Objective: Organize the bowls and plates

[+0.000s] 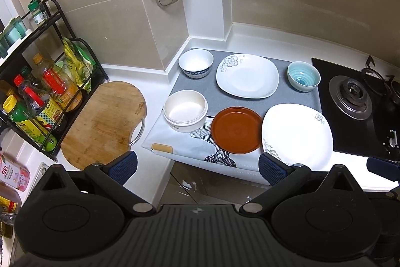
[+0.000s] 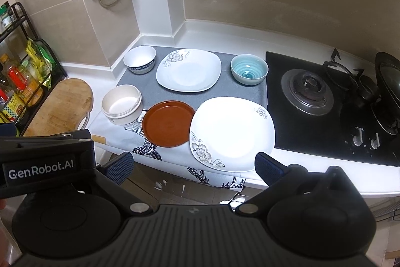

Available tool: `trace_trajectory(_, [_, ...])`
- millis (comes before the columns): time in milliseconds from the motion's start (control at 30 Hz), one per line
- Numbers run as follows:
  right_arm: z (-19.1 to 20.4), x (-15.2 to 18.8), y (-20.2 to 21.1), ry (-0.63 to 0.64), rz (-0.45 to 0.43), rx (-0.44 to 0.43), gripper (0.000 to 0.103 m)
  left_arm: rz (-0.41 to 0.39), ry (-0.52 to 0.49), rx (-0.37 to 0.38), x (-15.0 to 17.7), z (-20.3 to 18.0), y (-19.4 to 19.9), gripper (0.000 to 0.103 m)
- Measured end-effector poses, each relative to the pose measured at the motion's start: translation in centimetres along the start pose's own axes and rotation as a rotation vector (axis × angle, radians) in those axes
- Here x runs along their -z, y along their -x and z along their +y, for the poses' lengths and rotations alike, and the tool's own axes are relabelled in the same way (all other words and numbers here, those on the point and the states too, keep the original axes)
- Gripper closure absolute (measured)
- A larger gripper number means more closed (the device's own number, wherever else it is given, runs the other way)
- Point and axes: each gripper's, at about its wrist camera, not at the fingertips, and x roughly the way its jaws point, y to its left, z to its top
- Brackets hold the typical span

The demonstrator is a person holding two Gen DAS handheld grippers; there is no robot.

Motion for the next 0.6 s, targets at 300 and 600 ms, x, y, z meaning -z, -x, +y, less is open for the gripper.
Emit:
trace_trajectory(300, [0.2, -0.9, -1.6, 0.013, 0.024, -0.003, 0.000, 0.024, 0.011, 0.002, -0.9, 0.2, -1.7, 0.000])
trace_trajectory(600, [0.2, -2.2, -4.4, 0.023, 0.048, -0.009, 0.000, 0.078, 0.012, 0.008, -2.4, 0.2, -4.9, 0.000])
